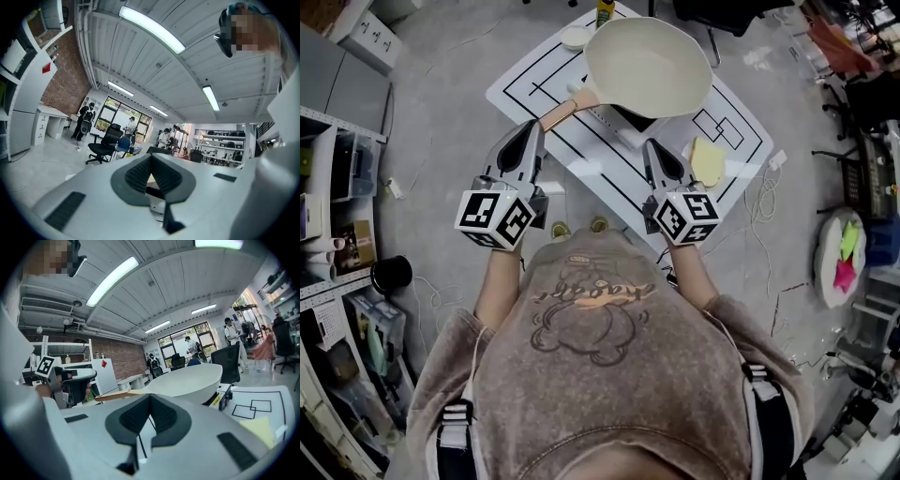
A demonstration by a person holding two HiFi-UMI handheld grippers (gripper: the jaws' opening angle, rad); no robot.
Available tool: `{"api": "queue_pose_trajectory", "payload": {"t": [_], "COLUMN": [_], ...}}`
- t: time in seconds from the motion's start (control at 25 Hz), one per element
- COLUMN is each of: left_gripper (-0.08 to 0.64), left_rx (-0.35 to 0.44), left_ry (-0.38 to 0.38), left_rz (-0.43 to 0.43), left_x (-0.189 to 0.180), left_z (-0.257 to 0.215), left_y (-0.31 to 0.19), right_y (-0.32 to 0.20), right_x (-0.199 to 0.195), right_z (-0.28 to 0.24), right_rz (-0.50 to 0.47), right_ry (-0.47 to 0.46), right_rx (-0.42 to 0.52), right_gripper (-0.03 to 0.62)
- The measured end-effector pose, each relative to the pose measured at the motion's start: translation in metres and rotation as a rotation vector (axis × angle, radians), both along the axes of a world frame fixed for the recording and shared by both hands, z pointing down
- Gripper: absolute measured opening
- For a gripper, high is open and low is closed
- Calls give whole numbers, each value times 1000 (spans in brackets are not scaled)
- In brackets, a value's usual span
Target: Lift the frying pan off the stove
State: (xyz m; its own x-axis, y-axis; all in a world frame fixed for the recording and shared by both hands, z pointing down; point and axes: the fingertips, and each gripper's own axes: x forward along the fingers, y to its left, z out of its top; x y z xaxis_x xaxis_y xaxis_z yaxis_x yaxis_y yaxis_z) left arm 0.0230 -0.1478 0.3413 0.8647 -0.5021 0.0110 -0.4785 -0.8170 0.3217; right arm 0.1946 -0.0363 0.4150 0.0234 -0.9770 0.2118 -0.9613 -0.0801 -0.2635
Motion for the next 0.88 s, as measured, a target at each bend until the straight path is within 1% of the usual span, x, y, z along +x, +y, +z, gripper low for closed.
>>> {"api": "queue_pose_trajectory", "payload": {"t": [0.16, 0.28, 0.32, 0.36, 0.48, 0.6, 0.68, 0.76, 0.84, 0.88], "left_gripper": [3, 3, 16, 67, 108, 174, 225, 295, 353, 368], "left_rx": [-1, -3, -3, -5, -11, -16, -24, -36, -29, -20], "left_ry": [8, -2, -4, -5, -20, -42, -43, -41, -67, -93], "left_rz": [27, 48, 57, 66, 101, 144, 171, 203, 237, 258], "left_x": [2, 4, 4, 5, 5, 10, 14, 18, 24, 27], "left_z": [0, -2, -3, -5, -6, -4, -5, -7, -6, -4], "left_y": [-7, -10, -11, -12, -17, -21, -23, -25, -26, -26], "right_y": [-3, -5, -6, -8, -14, -18, -19, -20, -20, -20], "right_x": [-1, -3, -3, -4, -9, -10, -10, -11, -12, -13], "right_z": [2, 5, 6, 7, 8, 9, 9, 10, 12, 13], "right_rz": [22, 36, 39, 39, 36, 35, 36, 38, 39, 39], "right_ry": [2, -7, -11, -14, -16, -15, -11, -12, -13, -14], "right_rx": [-1, -2, -4, -6, -4, -4, -9, -14, -21, -24], "right_gripper": [-5, -5, -5, -5, -5, -3, -5, -5, -5, -3]}}
